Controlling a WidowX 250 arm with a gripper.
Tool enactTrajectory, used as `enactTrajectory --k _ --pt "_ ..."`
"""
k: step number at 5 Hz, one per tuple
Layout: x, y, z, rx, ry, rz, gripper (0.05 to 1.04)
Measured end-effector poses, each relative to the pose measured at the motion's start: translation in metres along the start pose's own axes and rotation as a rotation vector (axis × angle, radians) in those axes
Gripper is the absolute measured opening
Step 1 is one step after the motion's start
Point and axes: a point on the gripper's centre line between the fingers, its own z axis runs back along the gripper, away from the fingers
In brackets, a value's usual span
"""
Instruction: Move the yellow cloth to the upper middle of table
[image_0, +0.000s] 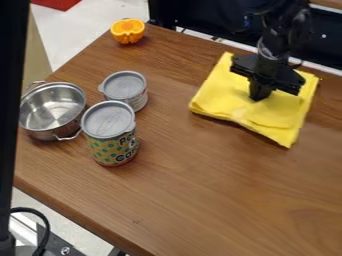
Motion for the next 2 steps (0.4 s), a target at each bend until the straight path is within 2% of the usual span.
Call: enactTrajectory --k 1,2 --pt "0.006 0.020 -0.005 0.002 0.028 0.007 0.053" --pt "0.004 0.043 -0.008 -0.027 0.074 -0.042 0.053"
